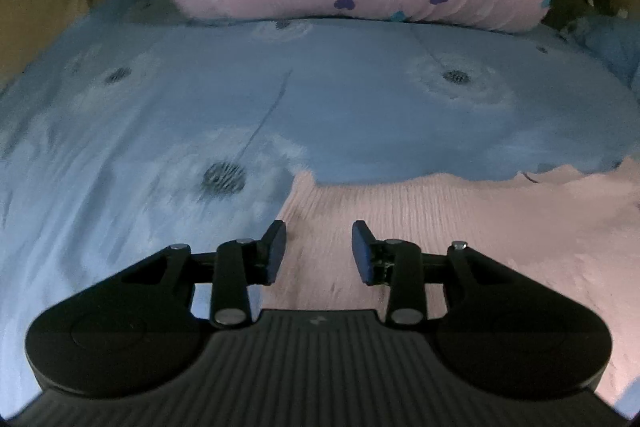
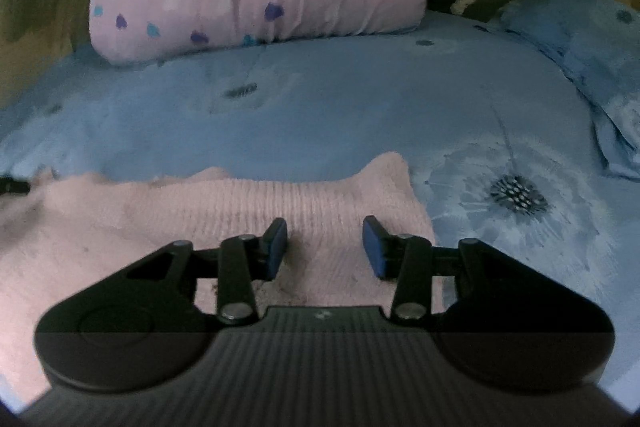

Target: Fold small clothes

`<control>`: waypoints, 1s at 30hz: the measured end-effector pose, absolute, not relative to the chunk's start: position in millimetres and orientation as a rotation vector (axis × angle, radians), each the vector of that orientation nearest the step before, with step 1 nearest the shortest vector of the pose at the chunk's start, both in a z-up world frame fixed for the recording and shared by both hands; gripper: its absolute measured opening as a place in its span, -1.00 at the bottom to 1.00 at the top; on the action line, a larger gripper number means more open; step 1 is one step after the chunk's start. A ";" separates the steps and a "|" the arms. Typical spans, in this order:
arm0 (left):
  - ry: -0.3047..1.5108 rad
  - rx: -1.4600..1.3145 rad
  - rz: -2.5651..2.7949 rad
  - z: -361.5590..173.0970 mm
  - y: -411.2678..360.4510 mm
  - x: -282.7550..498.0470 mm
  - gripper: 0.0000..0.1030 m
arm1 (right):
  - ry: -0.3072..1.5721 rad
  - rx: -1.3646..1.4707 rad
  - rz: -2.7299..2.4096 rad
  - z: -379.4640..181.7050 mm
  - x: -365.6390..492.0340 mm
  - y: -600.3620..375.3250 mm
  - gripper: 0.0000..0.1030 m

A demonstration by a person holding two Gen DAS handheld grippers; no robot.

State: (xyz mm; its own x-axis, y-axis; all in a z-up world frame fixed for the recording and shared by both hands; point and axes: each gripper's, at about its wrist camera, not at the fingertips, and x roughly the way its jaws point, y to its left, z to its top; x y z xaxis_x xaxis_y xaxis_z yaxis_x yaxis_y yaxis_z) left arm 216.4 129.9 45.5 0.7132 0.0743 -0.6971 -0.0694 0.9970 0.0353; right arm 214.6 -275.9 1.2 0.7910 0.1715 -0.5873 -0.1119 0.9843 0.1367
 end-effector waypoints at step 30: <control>0.839 -0.088 0.157 14.1 138.9 108.8 0.26 | 0.720 0.294 -0.004 -9.8 99.0 -318.9 -0.11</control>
